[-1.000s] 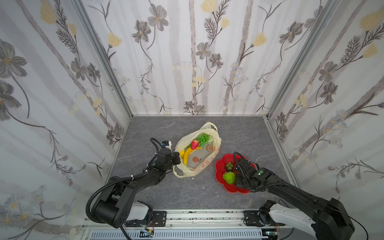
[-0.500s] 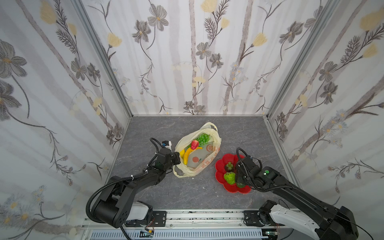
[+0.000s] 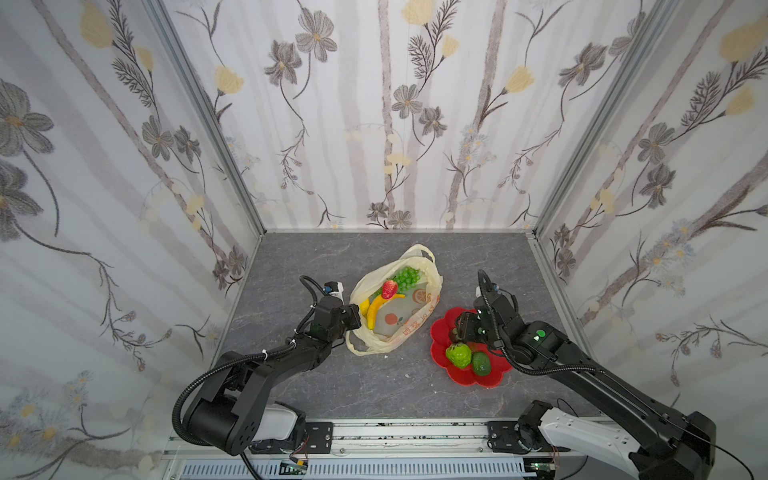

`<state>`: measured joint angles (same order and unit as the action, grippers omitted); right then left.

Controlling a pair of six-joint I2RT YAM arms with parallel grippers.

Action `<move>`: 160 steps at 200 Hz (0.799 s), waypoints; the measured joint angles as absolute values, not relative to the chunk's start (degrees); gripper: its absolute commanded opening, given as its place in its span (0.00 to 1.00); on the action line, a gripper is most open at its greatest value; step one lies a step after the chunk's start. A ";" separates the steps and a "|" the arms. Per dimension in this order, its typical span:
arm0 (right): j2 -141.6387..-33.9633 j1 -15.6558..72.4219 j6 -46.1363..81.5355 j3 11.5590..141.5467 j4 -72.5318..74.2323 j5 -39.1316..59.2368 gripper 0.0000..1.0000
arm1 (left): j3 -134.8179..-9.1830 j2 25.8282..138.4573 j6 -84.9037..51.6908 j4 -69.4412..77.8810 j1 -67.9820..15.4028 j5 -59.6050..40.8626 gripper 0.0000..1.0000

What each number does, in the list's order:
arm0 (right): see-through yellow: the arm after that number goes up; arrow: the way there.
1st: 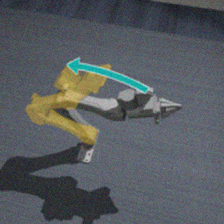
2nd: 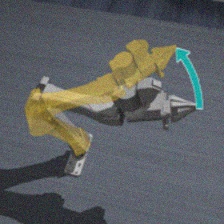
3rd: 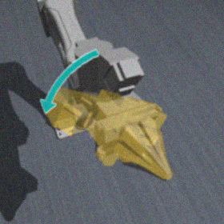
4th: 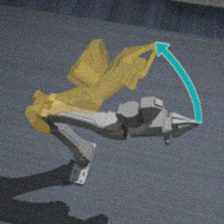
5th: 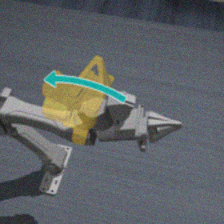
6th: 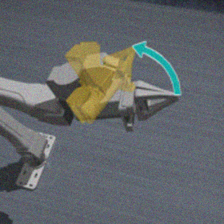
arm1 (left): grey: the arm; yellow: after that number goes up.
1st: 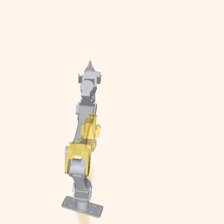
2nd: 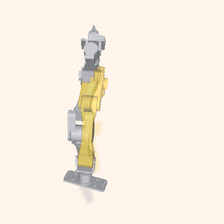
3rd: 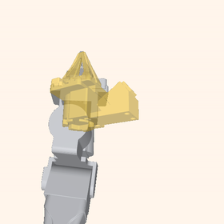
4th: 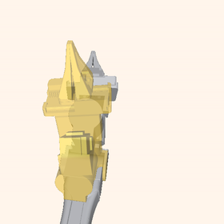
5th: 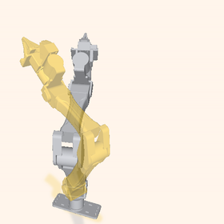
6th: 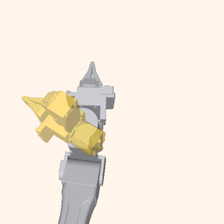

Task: Take the fake fruits out of the plastic bag
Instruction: 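Move the right gripper into the bag toward the yellow lemon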

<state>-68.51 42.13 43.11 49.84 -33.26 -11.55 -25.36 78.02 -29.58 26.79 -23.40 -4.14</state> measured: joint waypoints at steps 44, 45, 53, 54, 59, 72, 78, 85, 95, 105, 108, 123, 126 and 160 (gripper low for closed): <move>-80.44 44.71 43.00 55.86 -22.06 -8.01 0.59 | -25.36 78.04 -29.63 26.81 -23.40 -4.12 0.06; -80.68 44.71 43.00 55.94 -21.93 -7.94 0.59 | -25.36 78.04 -29.63 26.81 -23.40 -4.12 0.06; -83.09 44.77 42.98 57.08 -20.43 -7.57 0.59 | -25.36 78.06 -29.67 26.79 -23.40 -4.12 0.05; -83.53 44.77 42.98 57.30 -20.16 -7.53 0.59 | -25.36 78.06 -29.69 26.79 -23.40 -4.12 0.05; -85.08 44.80 42.96 58.24 -19.53 -7.33 0.58 | -25.36 78.06 -29.89 26.81 -23.40 -4.12 0.05; -89.49 44.95 42.76 61.06 -17.78 -5.80 0.57 | -25.36 78.04 -29.95 26.81 -23.40 -4.10 0.05; -91.77 45.15 42.50 62.48 -16.86 -4.89 0.57 | -25.36 77.95 -29.95 26.81 -23.40 -4.10 0.05; -94.15 45.50 42.35 63.92 -15.97 -4.27 0.57 | -25.32 77.76 -29.95 26.81 -23.40 -4.08 0.05; -97.45 46.11 42.09 65.87 -15.11 -3.18 0.57 | -25.17 77.38 -29.98 26.81 -23.40 -3.92 0.05; -100.40 46.48 41.69 67.77 -14.79 -2.22 0.56 | -25.02 77.06 -30.02 26.81 -23.40 -3.62 0.05; -101.21 46.59 41.52 68.29 -14.70 -1.87 0.56 | -24.93 76.90 -30.04 26.81 -23.40 -3.46 0.05; -105.30 47.22 41.45 70.91 -14.35 -0.43 0.56 | -24.62 76.40 -30.22 26.81 -23.40 -2.98 0.04; -106.04 47.40 41.43 71.35 -14.17 -0.47 0.56 | -24.58 76.31 -30.26 26.81 -23.40 -2.92 0.04; -113.10 49.67 40.58 75.81 -13.32 3.16 0.52 | -24.21 75.88 -30.70 26.81 -23.22 -1.91 0.03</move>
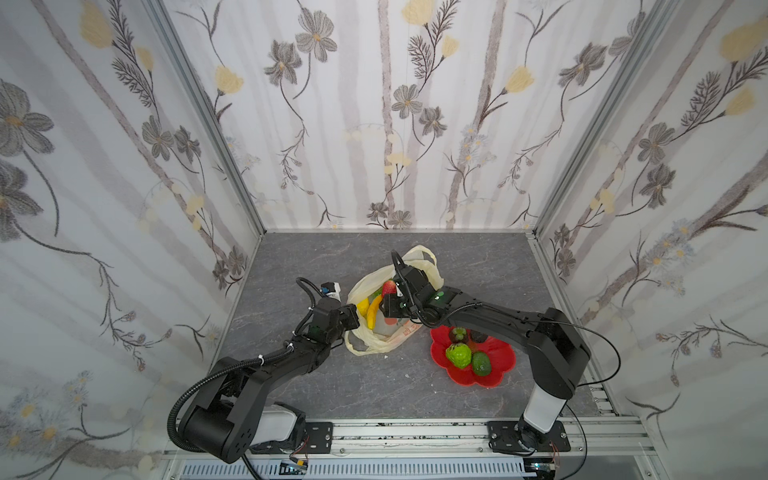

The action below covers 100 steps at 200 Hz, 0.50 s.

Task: Take the fake fruits out of the plastic bag
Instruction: 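Move the right gripper into the bag toward the yellow lemon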

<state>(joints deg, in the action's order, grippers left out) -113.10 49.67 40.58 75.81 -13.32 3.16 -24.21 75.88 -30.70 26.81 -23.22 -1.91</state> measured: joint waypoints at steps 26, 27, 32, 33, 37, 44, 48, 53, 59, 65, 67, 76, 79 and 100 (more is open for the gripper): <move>-117.86 50.11 39.75 80.16 -12.69 4.14 0.50 | -23.97 75.48 -31.48 26.81 -23.07 -1.19 0.02; -117.99 50.13 39.72 80.31 -12.71 4.16 0.50 | -23.97 75.46 -31.48 26.81 -23.07 -1.17 0.02; -119.04 50.35 39.35 81.43 -12.73 4.14 0.49 | -23.88 75.35 -31.51 26.83 -23.03 -1.02 0.02; -119.15 50.37 39.33 81.58 -12.75 4.16 0.49 | -23.86 75.31 -31.51 26.83 -23.03 -0.99 0.02; -119.83 50.59 39.11 82.37 -12.73 4.16 0.49 | -23.79 75.20 -31.55 26.81 -23.00 -0.89 0.02; -120.95 50.96 38.50 83.59 -12.73 4.19 0.49 | -23.68 74.98 -31.59 26.83 -22.92 -0.80 0.01; -121.56 51.11 38.46 84.23 -12.73 4.19 0.49 | -23.62 74.83 -31.68 26.81 -22.87 -0.69 0.01; -122.19 51.37 38.28 84.88 -12.73 4.19 0.49 | -23.51 74.61 -31.70 26.81 -22.81 -0.58 0.01; -122.98 51.57 37.78 85.56 -12.71 4.19 0.49 | -23.40 74.28 -31.75 26.81 -22.74 -0.47 0.00; -123.61 51.68 37.36 86.11 -12.75 4.43 0.48 | -23.27 73.89 -31.75 26.81 -22.74 -0.34 0.00; -123.85 51.70 37.39 86.28 -12.75 4.47 0.48 | -23.22 73.73 -31.75 26.81 -22.72 -0.27 0.00; -124.88 51.68 37.19 87.11 -12.91 4.32 0.48 | -23.00 73.25 -31.79 26.85 -22.68 -0.08 0.00; -125.27 51.68 36.93 87.39 -12.91 4.25 0.48 | -22.92 73.08 -31.81 26.85 -22.65 -0.01 0.00; -127.17 51.59 36.53 89.19 -12.97 4.08 0.48 | -22.59 72.62 -31.90 26.85 -22.65 0.36 0.00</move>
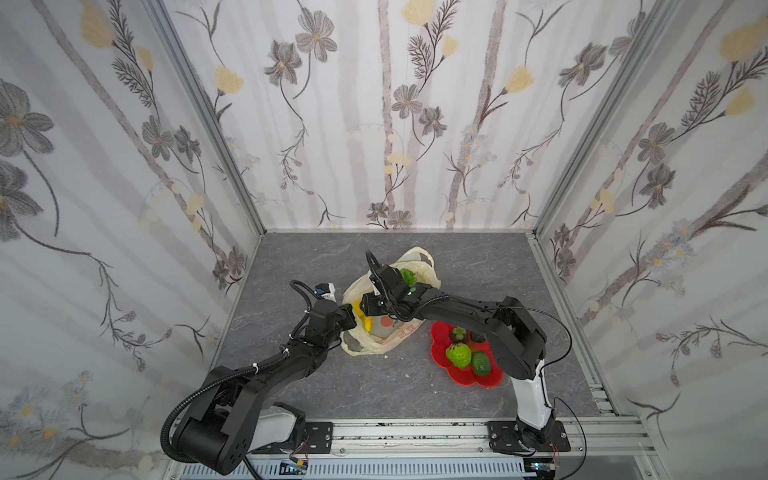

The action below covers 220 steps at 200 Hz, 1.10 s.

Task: Take the fake fruits out of the plastic bag
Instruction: 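Move the right gripper into the bag toward the yellow lemon, then grasp the yellow lemon deep inside the bag with the right gripper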

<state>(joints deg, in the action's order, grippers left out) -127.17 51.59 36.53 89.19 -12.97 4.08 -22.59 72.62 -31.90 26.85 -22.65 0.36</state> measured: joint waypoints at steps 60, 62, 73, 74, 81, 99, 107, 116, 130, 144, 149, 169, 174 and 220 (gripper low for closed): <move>-132.11 51.46 35.94 94.98 -13.17 3.07 0.46 | -22.50 72.62 -31.90 26.87 -22.65 0.43 0.00; -132.31 51.44 35.94 95.15 -13.19 2.98 0.46 | -22.48 72.62 -31.90 26.87 -22.65 0.43 0.00; -133.29 51.40 35.94 95.98 -13.47 2.57 0.45 | -22.48 72.62 -31.90 26.87 -22.65 0.43 0.00; -133.36 51.40 35.94 96.05 -13.52 2.57 0.45 | -22.48 72.62 -31.90 26.87 -22.65 0.45 0.00; -133.93 51.33 35.94 96.47 -13.63 2.26 0.44 | -22.48 72.62 -31.90 26.87 -22.65 0.45 0.00; -134.58 51.29 35.94 96.84 -14.98 1.06 0.41 | -22.48 72.62 -31.90 26.87 -22.65 0.49 0.00; -134.65 51.11 35.97 96.84 -15.29 0.95 0.39 | -22.46 72.62 -31.90 26.87 -22.65 0.67 0.00; -134.65 51.03 35.99 96.82 -15.35 0.84 0.37 | -22.44 72.62 -31.90 26.87 -22.65 0.86 0.00; -134.50 50.83 36.49 96.16 -15.07 0.43 0.36 | -22.37 72.62 -31.90 26.85 -22.65 1.04 0.00; -133.47 50.72 36.62 94.67 -14.85 -0.54 0.36 | -22.37 72.62 -31.90 26.87 -22.61 1.28 0.00; -133.03 50.65 36.64 94.06 -14.90 -0.99 0.36 | -22.37 72.62 -31.90 26.87 -22.59 1.28 0.00; -131.61 50.41 37.06 91.44 -15.62 -2.39 0.35 | -22.37 72.62 -31.90 26.87 -22.55 1.45 0.00; -131.39 50.26 37.08 90.72 -15.77 -2.59 0.35 | -22.37 72.62 -31.90 26.87 -22.55 1.45 0.00; -128.90 49.52 37.91 86.94 -15.77 -3.51 0.34 | -22.39 73.28 -31.90 27.16 -22.55 1.41 0.00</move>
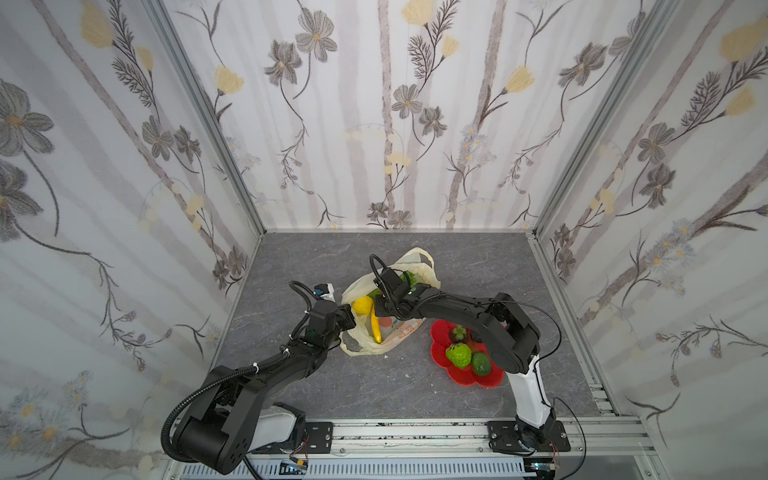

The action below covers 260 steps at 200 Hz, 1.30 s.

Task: Take the fake fruits out of the plastic bag
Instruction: 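Grasp the yellow lemon deep inside the bag with the right gripper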

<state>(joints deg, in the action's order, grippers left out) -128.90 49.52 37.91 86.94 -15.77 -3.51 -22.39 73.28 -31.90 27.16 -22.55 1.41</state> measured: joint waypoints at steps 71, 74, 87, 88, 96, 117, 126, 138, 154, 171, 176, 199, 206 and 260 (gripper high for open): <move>-126.34 50.52 38.37 86.24 -12.53 -0.30 0.52 | -22.50 73.97 -31.92 27.18 -22.55 1.23 0.00; -126.52 50.59 38.50 86.50 -12.45 -0.21 0.52 | -22.50 73.97 -31.94 27.18 -22.55 1.23 0.00; -127.81 50.94 38.57 88.29 -12.05 0.14 0.56 | -22.50 73.97 -31.94 27.18 -22.55 1.23 0.00; -128.03 50.96 38.57 88.49 -12.01 0.19 0.56 | -22.50 73.97 -31.94 27.18 -22.55 1.23 0.00; -128.99 51.03 38.81 89.56 -12.23 0.36 0.58 | -22.50 73.97 -31.94 27.18 -22.55 1.23 0.00; -131.48 51.09 39.35 91.94 -12.60 1.15 0.64 | -22.50 73.97 -31.97 27.18 -22.55 1.21 0.00; -132.33 51.09 39.64 92.84 -13.02 1.15 0.66 | -22.50 73.97 -31.97 27.18 -22.55 1.17 0.00; -133.53 51.07 40.07 94.35 -13.34 1.10 0.69 | -22.50 73.97 -32.01 27.18 -22.55 0.49 0.00; -134.69 51.03 40.29 96.03 -13.76 1.08 0.72 | -22.50 73.95 -32.12 27.18 -22.57 0.23 0.00; -135.68 51.05 40.49 97.62 -14.90 1.06 0.75 | -22.50 73.93 -32.14 27.20 -22.55 0.14 0.00; -135.98 51.05 40.49 98.04 -15.25 1.04 0.75 | -22.50 73.93 -32.16 27.20 -22.55 0.03 0.00; -137.40 51.05 40.88 100.09 -16.23 0.84 0.77 | -22.50 73.93 -32.16 27.24 -22.57 -0.23 0.00; -137.93 51.05 40.93 100.75 -16.47 0.60 0.77 | -22.50 73.93 -32.16 27.27 -22.61 -0.23 0.00; -141.32 51.05 41.12 103.98 -18.70 -0.58 0.68 | -22.50 73.91 -32.21 27.40 -22.74 -0.69 0.00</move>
